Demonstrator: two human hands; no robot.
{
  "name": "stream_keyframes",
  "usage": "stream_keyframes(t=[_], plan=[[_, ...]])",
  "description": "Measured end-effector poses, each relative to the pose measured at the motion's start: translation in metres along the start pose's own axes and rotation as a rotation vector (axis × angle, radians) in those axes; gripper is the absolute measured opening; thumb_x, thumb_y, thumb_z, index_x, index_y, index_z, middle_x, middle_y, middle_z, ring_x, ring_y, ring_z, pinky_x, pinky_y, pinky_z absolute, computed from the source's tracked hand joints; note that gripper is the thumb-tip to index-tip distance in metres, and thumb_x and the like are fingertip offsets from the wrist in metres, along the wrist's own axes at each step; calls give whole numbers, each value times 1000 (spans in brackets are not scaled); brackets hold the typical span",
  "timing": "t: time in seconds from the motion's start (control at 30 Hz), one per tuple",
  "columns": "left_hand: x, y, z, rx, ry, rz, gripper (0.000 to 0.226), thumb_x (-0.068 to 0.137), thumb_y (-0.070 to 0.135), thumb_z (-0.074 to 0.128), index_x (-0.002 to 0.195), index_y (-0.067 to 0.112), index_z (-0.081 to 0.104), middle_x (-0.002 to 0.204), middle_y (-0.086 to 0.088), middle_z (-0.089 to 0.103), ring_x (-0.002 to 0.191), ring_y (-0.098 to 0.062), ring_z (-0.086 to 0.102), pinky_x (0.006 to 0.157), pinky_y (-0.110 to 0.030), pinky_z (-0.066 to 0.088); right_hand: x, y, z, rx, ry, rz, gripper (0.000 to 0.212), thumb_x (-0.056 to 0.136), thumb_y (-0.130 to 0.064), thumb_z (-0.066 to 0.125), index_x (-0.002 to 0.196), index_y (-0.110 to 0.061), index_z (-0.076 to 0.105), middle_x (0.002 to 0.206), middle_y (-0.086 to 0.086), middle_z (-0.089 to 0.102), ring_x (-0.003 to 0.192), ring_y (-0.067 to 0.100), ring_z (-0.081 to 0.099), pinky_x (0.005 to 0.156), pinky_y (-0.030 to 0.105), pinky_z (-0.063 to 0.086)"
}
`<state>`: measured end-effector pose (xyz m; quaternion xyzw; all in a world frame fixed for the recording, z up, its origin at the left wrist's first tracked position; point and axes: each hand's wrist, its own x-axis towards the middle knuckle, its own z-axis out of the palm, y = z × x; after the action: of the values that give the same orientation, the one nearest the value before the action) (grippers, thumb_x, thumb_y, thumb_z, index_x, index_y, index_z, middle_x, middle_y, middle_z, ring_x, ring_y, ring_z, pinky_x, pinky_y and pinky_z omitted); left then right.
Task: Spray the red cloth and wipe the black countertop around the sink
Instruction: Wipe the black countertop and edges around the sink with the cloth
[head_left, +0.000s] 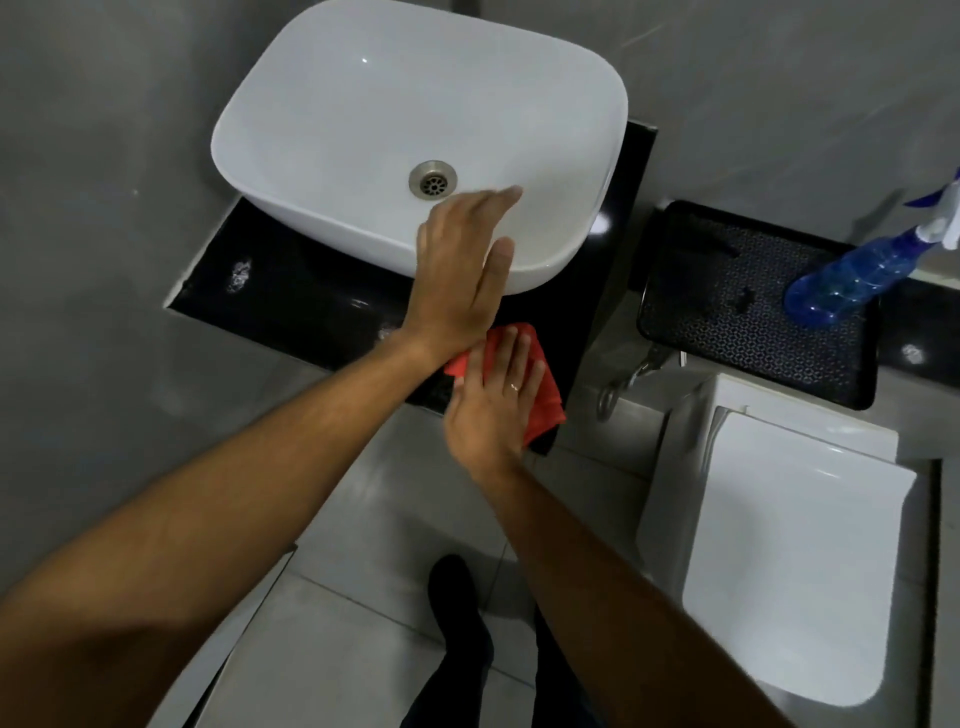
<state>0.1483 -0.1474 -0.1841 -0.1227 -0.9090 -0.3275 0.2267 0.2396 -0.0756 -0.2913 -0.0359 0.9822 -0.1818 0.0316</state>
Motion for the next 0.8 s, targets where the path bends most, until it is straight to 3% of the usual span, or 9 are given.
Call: stream_keyframes(t=[0.07, 0.13, 0.23, 0.33, 0.4, 0.5, 0.63, 0.8], plan=[[-24, -2, -8, -76, 31, -38, 28, 103, 23, 41, 128, 17, 53, 114, 0, 60, 108, -14, 54, 93, -31, 45, 21, -12, -8, 108, -26, 16, 67, 93, -32, 28, 155, -8, 20, 161, 24, 19, 151, 41, 9, 123, 58, 4], [-46, -4, -13, -177, 74, -143, 19, 101, 13, 46, 114, 17, 57, 104, 4, 59, 97, -10, 57, 86, -25, 48, 29, -6, -22, 282, 32, 20, 61, 92, -30, 29, 147, -6, 37, 154, 21, 38, 146, 37, 28, 121, 54, 20], [-77, 1, -1, -54, 48, -316, 18, 91, 2, 51, 104, 9, 62, 102, -7, 63, 98, -27, 60, 89, -40, 49, 19, 35, -46, 568, 258, 20, 43, 98, -21, 39, 136, -5, 51, 138, 15, 56, 127, 32, 50, 110, 45, 36], [-101, 25, 38, 301, -178, -414, 32, 90, 23, 53, 120, 12, 60, 122, -14, 60, 117, -39, 54, 96, -49, 44, 34, 76, -73, 603, 411, 81, 37, 96, -13, 49, 129, 2, 56, 129, 19, 60, 120, 35, 53, 106, 48, 39], [-107, 41, 70, 400, -317, -470, 52, 94, 37, 44, 140, 13, 47, 147, -15, 46, 143, -38, 33, 114, -56, 30, 59, 87, -94, 581, 478, 62, 33, 98, -12, 49, 126, 2, 56, 124, 19, 60, 118, 34, 52, 103, 46, 39], [-105, 42, 101, 454, -385, -542, 66, 97, 43, 34, 155, 12, 21, 162, -15, 24, 152, -42, 2, 121, -63, 6, 101, 87, -121, 468, 593, -158, 27, 101, -15, 47, 122, -1, 57, 121, 16, 60, 115, 32, 52, 101, 43, 38], [-107, 22, 100, 525, -478, -327, 65, 98, 42, 35, 155, 13, 22, 163, -12, 23, 152, -40, 3, 119, -66, 6, 137, 64, -140, 338, 609, -490, 27, 102, -23, 49, 119, -5, 60, 126, 11, 61, 120, 31, 54, 104, 36, 35], [-120, 2, 68, 457, -628, -21, 60, 95, 38, 39, 152, 21, 33, 162, -7, 28, 151, -36, 16, 119, -64, 14, 153, 20, -141, 288, 350, -547, 41, 102, -42, 40, 126, -14, 57, 138, 5, 54, 133, 25, 42, 103, 35, 30]])
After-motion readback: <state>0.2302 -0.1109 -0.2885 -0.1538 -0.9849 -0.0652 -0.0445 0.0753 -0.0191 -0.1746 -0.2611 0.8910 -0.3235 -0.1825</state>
